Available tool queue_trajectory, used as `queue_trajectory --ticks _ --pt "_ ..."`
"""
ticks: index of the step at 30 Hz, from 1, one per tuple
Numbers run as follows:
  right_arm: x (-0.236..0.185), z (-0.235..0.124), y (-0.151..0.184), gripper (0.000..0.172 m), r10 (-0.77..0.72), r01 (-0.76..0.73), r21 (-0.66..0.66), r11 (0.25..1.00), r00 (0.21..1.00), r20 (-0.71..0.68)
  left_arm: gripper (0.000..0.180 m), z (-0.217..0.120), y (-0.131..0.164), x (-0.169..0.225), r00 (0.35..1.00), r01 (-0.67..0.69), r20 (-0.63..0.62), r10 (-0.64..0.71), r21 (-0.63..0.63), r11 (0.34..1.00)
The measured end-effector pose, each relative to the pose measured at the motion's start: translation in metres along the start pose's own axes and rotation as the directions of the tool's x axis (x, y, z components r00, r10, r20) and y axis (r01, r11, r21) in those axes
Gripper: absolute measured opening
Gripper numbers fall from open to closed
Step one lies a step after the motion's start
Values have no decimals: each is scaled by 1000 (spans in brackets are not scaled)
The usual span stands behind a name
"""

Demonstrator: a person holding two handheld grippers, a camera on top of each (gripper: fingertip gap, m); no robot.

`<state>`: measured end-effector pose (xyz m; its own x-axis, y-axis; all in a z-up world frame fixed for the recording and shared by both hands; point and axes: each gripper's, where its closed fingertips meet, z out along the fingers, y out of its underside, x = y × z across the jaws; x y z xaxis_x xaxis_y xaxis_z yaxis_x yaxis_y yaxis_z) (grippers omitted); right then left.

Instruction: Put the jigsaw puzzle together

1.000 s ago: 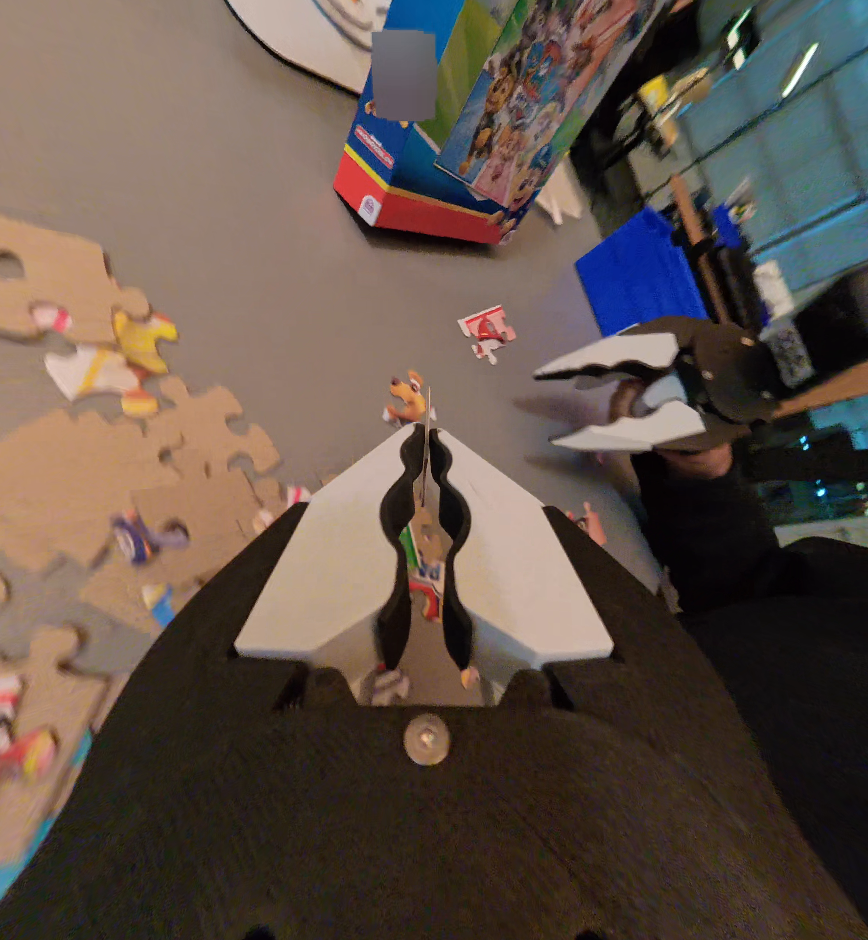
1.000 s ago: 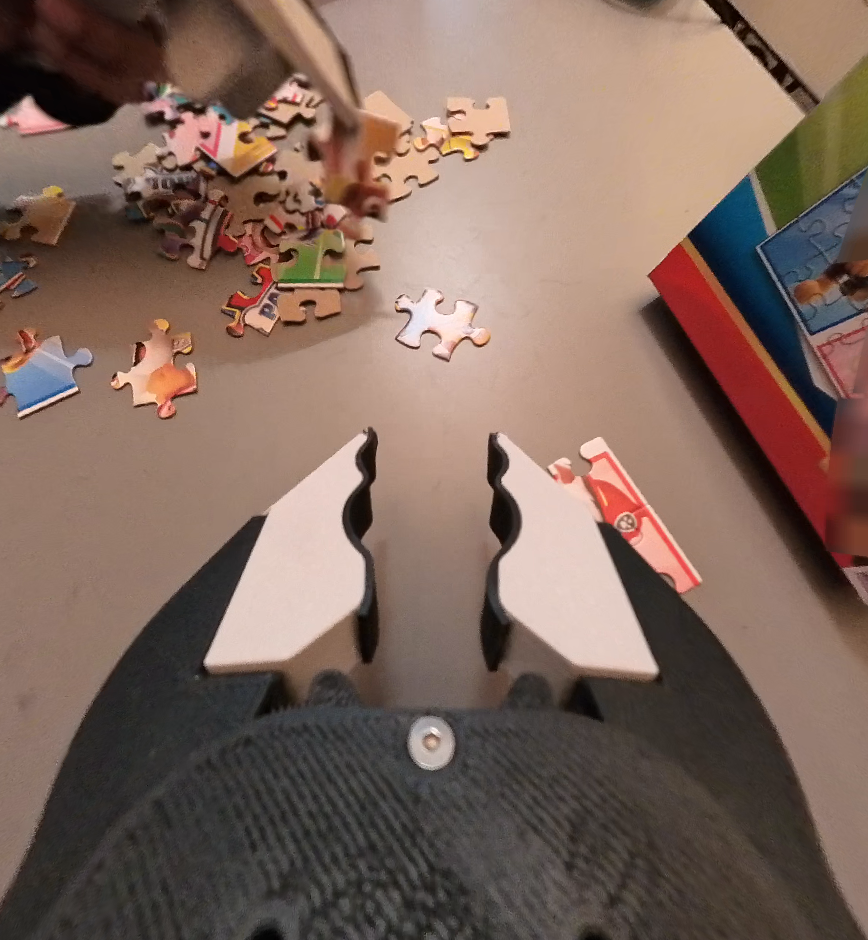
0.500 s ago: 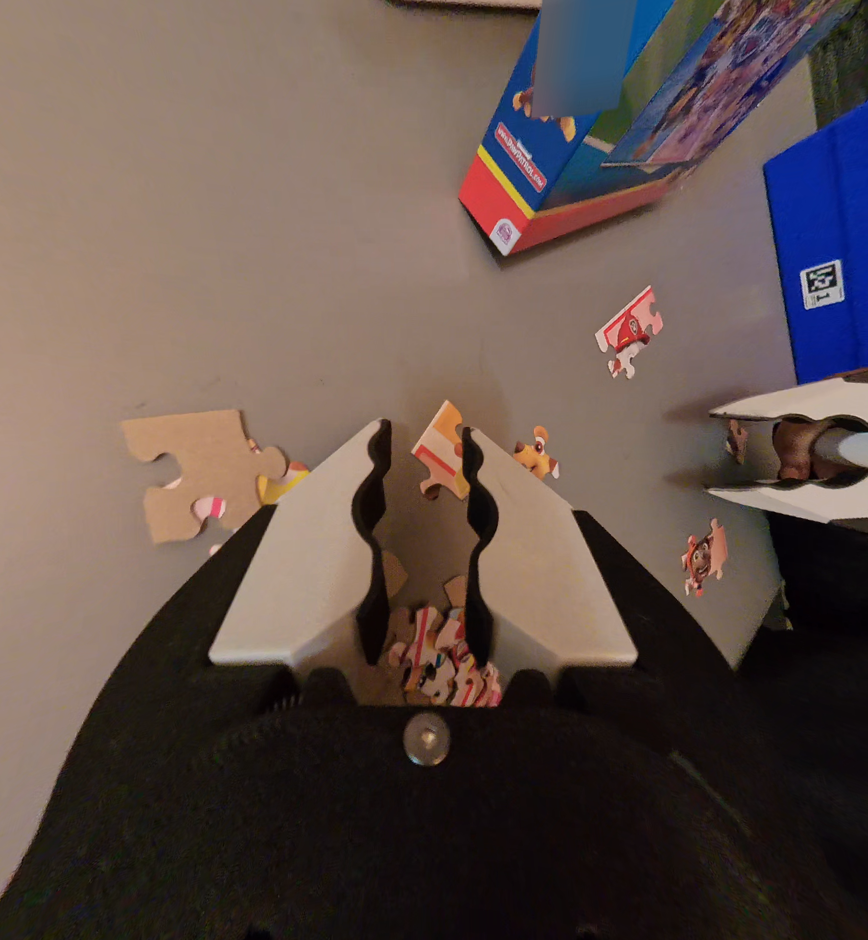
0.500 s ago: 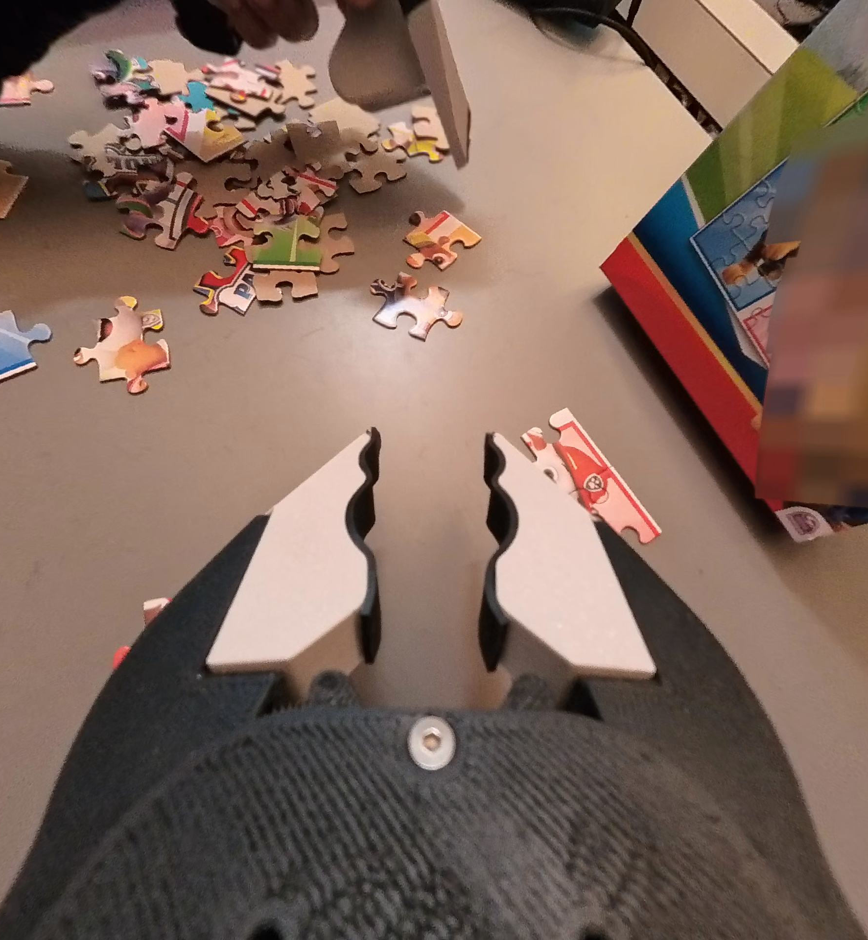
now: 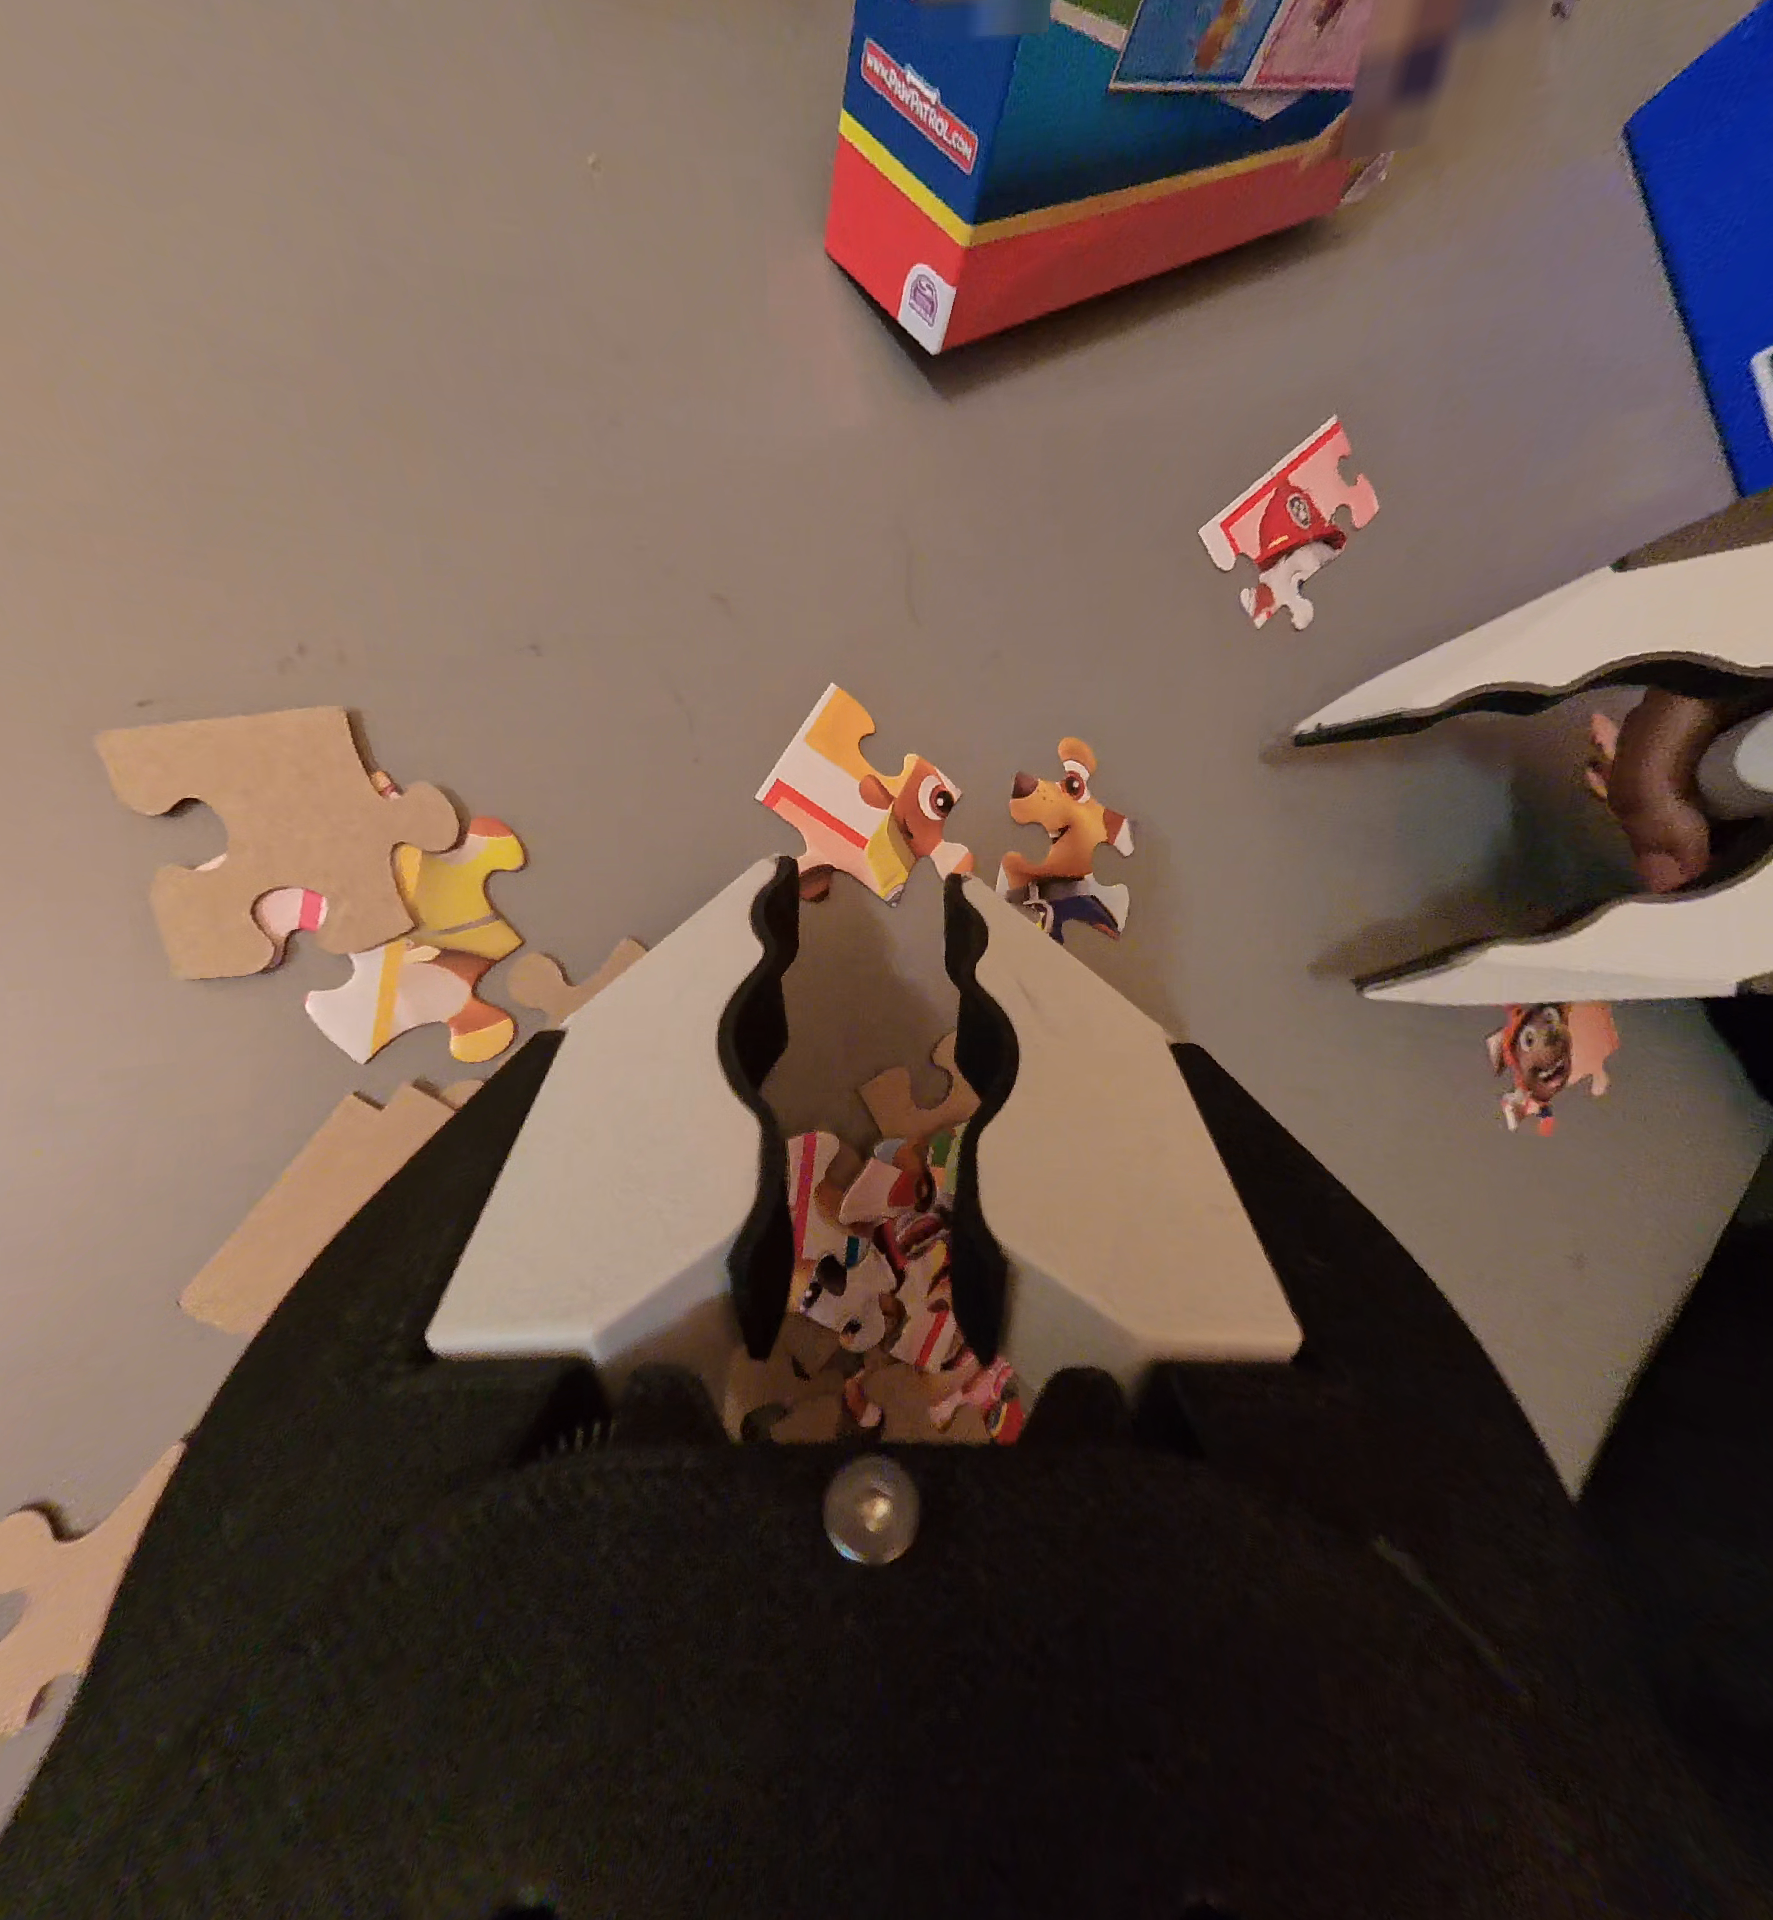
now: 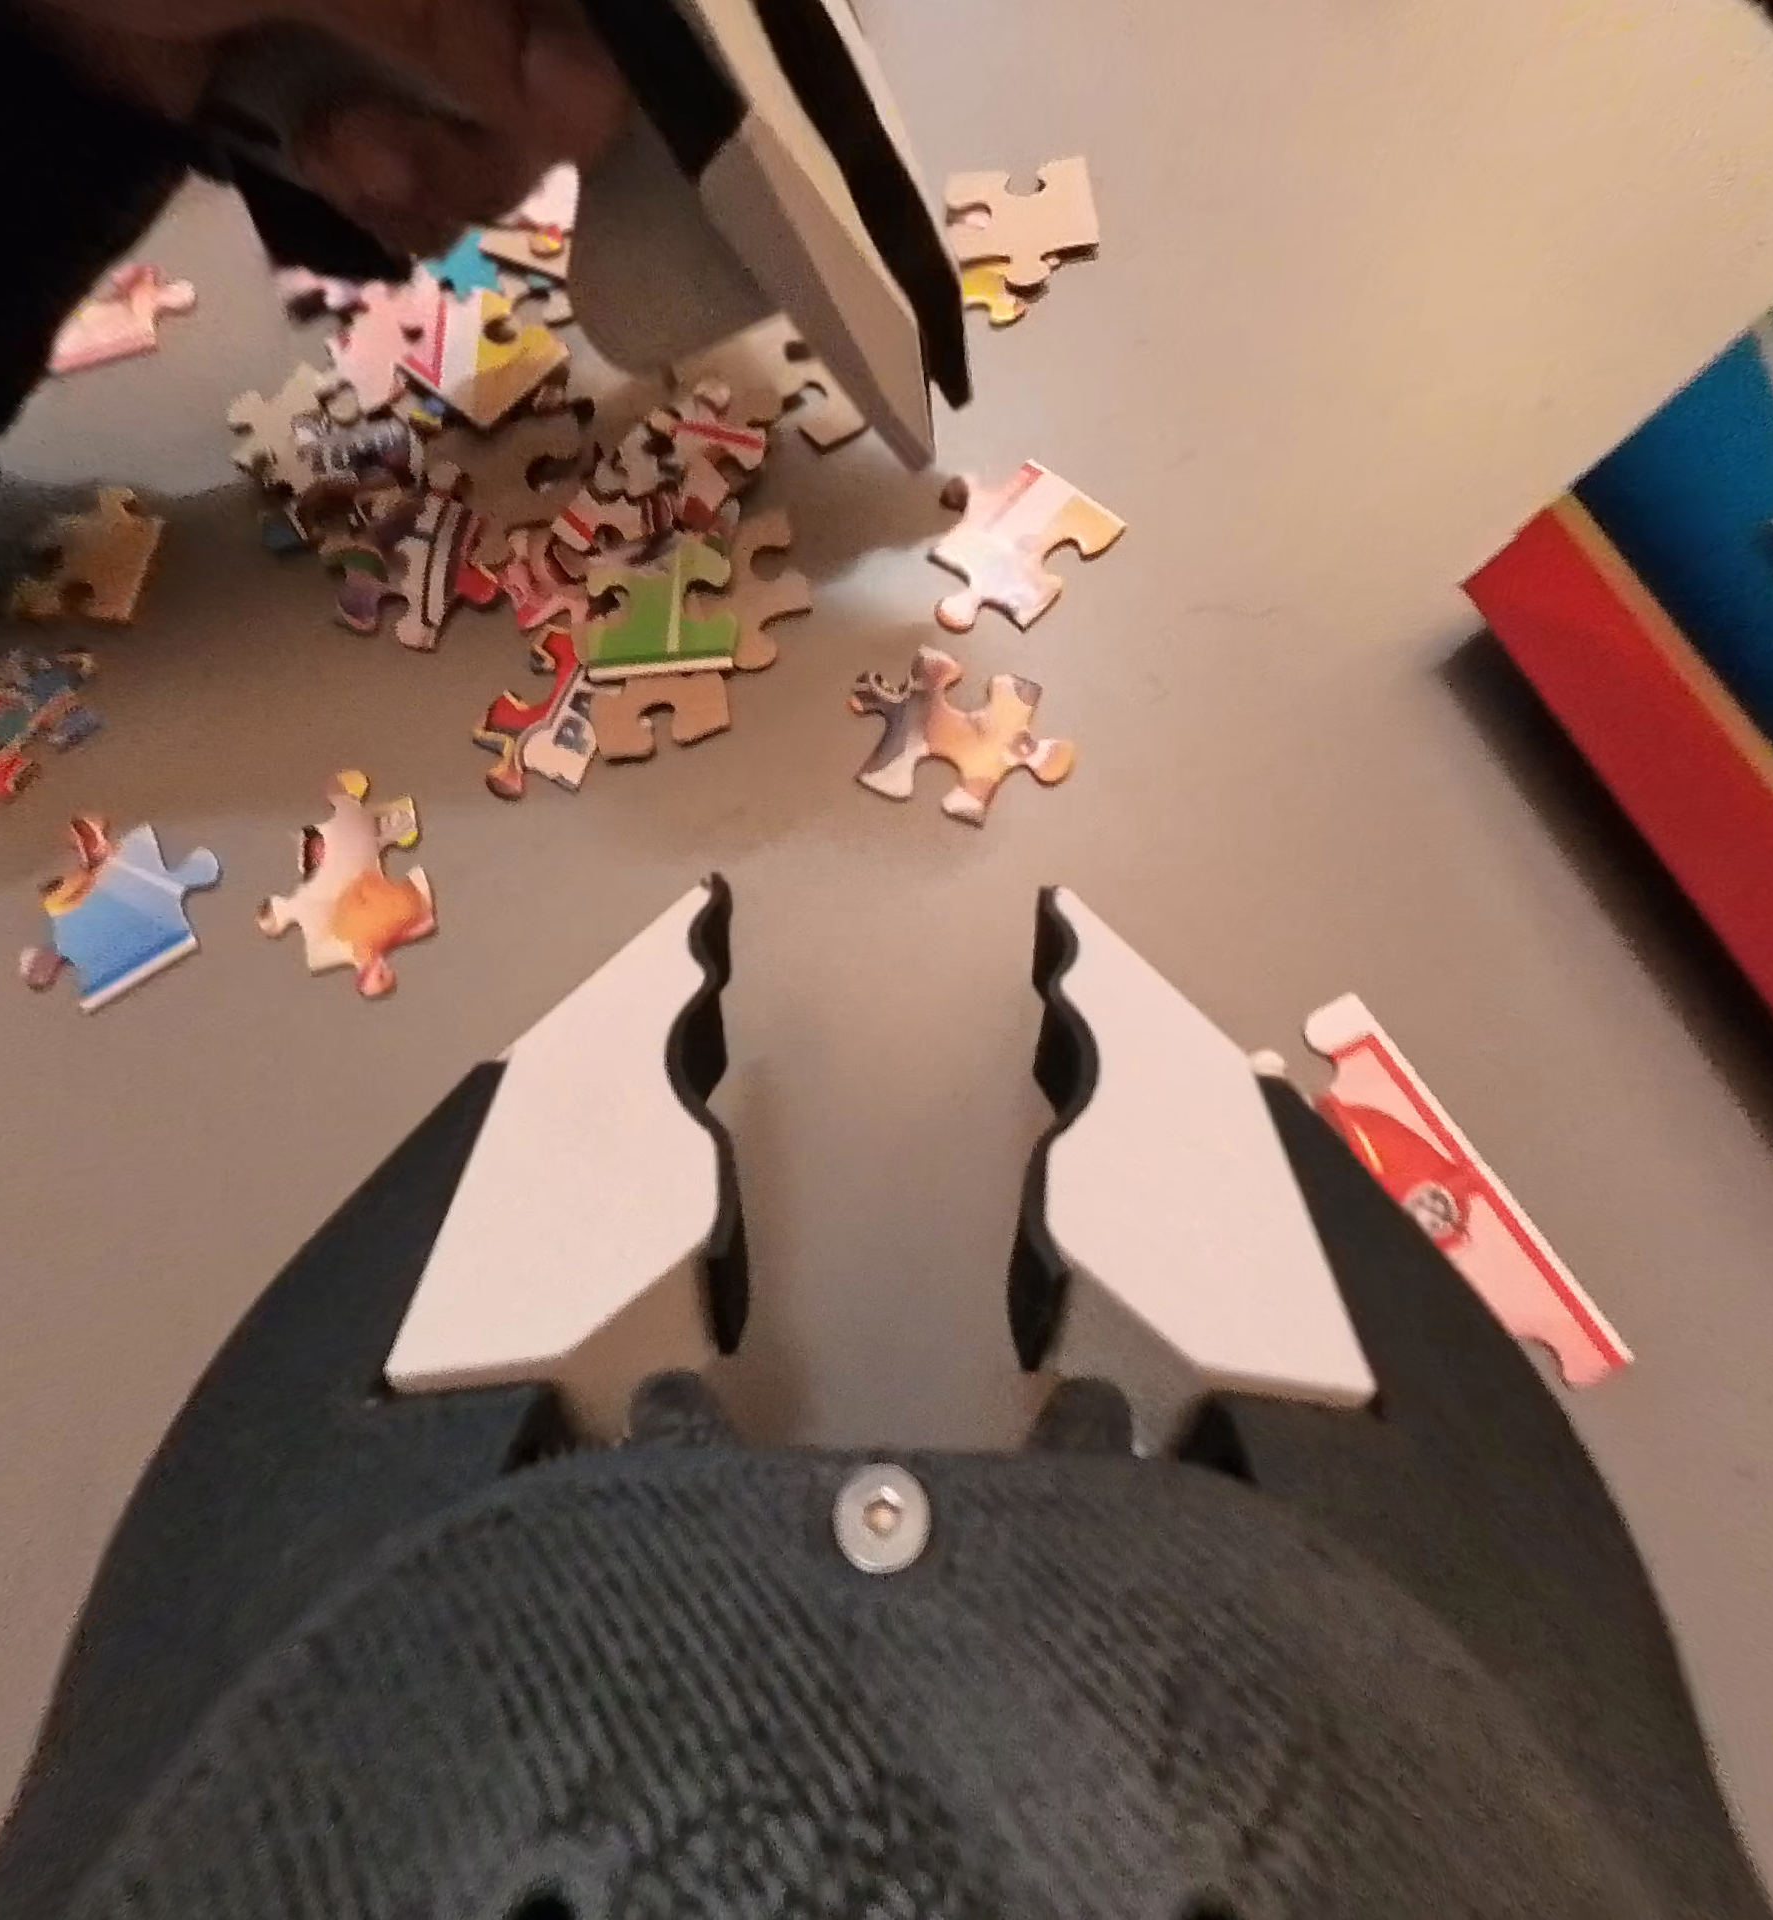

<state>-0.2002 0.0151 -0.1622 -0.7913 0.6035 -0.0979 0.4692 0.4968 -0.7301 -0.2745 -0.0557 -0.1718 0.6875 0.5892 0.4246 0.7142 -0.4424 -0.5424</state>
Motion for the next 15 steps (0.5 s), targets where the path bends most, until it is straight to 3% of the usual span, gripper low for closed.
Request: queue_trajectory --ticks 5,12,15 --pt "8 26 -10 61 -18 17 -41 999 1000 -20 28 3 5 -1 996 -51 67 51 -11 999" --pt "12 52 -12 67 -59 56 -104 993 998 -29 29 -9 6 12 995 -72 65 70 29 997" --pt "14 54 -11 62 -83 79 -107 991 996 -27 29 -15 7 18 996 -76 59 73 53 996"
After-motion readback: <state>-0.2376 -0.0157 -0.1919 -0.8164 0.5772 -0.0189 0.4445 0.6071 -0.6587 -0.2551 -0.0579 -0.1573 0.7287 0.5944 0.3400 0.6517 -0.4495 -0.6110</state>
